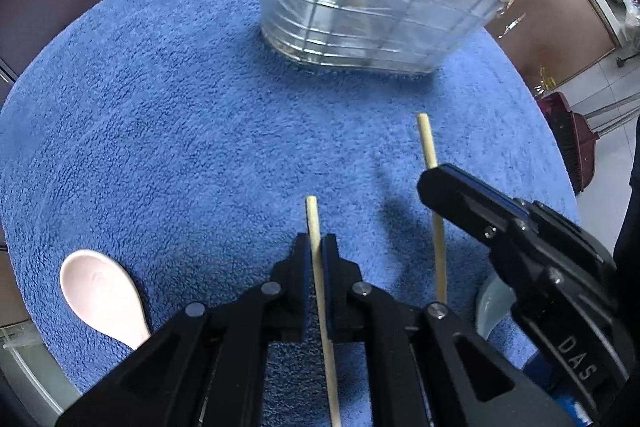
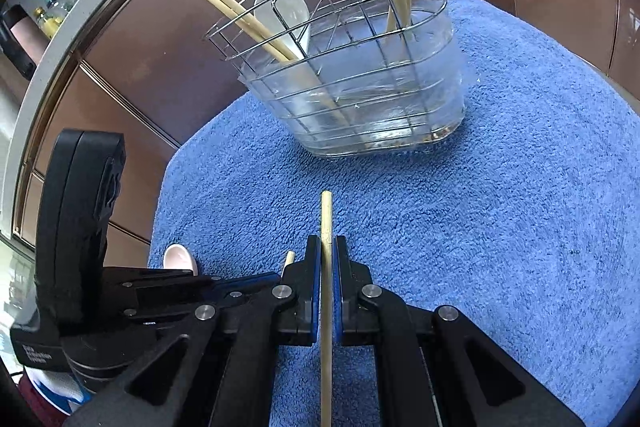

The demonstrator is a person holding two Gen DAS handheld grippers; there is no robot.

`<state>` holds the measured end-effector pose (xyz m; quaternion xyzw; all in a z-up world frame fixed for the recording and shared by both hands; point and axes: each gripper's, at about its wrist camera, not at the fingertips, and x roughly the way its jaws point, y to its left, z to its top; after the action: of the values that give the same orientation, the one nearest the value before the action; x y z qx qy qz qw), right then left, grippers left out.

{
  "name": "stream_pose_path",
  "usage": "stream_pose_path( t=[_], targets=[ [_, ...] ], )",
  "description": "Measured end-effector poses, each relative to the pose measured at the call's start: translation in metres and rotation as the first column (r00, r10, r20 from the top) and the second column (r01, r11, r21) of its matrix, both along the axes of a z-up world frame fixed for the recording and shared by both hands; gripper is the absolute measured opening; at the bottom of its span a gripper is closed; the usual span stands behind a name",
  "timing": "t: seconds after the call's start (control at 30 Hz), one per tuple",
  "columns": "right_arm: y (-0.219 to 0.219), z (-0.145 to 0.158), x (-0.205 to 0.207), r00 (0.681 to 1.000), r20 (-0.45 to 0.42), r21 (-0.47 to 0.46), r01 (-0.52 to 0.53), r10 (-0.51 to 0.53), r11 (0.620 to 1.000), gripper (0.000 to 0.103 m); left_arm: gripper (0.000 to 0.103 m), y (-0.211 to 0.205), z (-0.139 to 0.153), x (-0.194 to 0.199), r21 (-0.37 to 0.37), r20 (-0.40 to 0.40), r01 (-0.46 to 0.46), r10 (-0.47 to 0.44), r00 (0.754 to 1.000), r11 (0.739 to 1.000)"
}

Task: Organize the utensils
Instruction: 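Grasp a chopstick with the left tool while the right tool grasps the other, then lift both chopsticks and carry them above the glass holder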

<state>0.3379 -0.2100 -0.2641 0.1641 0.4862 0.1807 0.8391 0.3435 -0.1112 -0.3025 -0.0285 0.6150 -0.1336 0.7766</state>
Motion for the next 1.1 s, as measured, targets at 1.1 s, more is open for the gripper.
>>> stream_pose_path(
  t=[1.1],
  targets=[
    [-0.008, 0.179, -0.079, 0.867, 0.491, 0.012, 0.093, -0.087, 0.996, 0.006, 0.004, 0.063, 0.234, -0.080, -0.300, 0.759, -0.020, 0.251, 0.601, 0.954]
  ],
)
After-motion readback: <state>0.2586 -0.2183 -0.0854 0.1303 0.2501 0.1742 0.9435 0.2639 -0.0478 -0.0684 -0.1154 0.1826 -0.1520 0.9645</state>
